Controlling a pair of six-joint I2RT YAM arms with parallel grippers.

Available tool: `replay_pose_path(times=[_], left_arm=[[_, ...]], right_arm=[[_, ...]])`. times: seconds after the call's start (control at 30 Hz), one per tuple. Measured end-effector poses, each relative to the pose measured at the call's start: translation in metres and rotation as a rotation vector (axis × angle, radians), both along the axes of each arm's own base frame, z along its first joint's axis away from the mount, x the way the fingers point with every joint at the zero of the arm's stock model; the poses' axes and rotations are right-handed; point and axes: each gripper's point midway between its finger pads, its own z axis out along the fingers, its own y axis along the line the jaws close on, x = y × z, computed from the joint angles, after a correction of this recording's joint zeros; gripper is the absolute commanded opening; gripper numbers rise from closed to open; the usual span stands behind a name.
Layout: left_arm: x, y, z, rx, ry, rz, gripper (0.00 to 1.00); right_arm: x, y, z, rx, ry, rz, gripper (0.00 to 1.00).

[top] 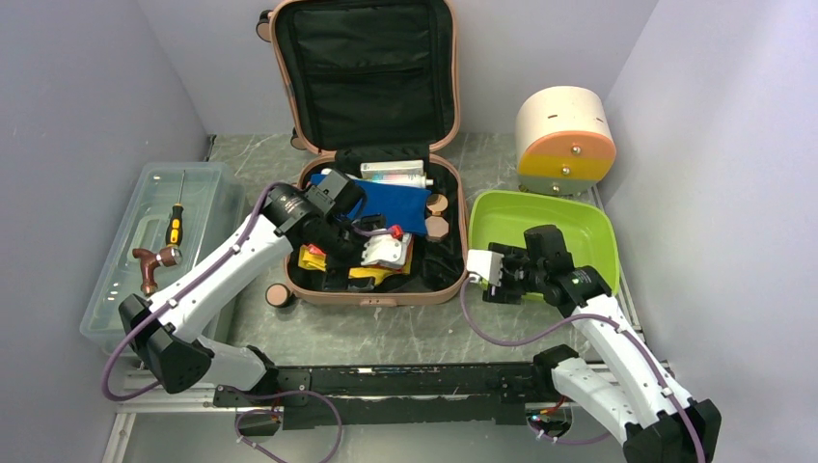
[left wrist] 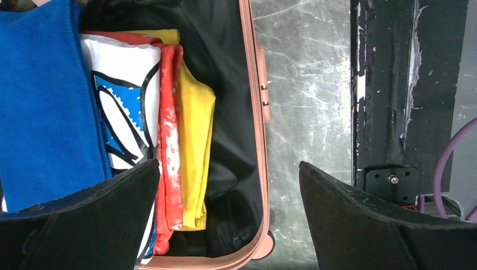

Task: Open, take out, and arrange the luggage
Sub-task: Adjust the bin at the corner of the board.

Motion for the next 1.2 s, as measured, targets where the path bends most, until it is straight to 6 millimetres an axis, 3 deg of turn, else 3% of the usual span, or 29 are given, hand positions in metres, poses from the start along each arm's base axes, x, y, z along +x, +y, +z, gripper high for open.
replay_pose_path(times=[0.2,0.4,0.57,0.7,0.83,0.9,1.2], left_arm=[[0.007,-0.006,-0.010,0.015,0.014,0.006,0.99],[0.040,-0.022,-0.021,0.049,-0.005,0.067,1.00],[0.063,-0.039,-0.017,0.020,-0.038,0.102,0.99],[0.071,-0.047,-0.010,-0.007,-0.058,0.119,1.00],[0.075,-0.051,-0.015,-0.005,-0.048,0.125,0.99],[0.076,-0.052,-0.018,0.001,-0.040,0.127,0.99],[0.074,-0.054,-0.020,-0.003,-0.028,0.123,0.99]], right_arm=[[-0.022,-0.032,-0.024,-0.164,0.088,0.001,0.69],[-0.034,-0.042,-0.034,-0.234,0.134,0.029,0.67],[-0.038,-0.053,-0.043,-0.309,0.165,0.047,0.64],[-0.041,-0.060,-0.054,-0.357,0.179,0.060,0.51],[-0.040,-0.066,-0.064,-0.406,0.195,0.083,0.37],[-0.038,-0.067,-0.066,-0.419,0.195,0.095,0.24],[-0.027,-0.072,-0.069,-0.468,0.209,0.119,0.18]])
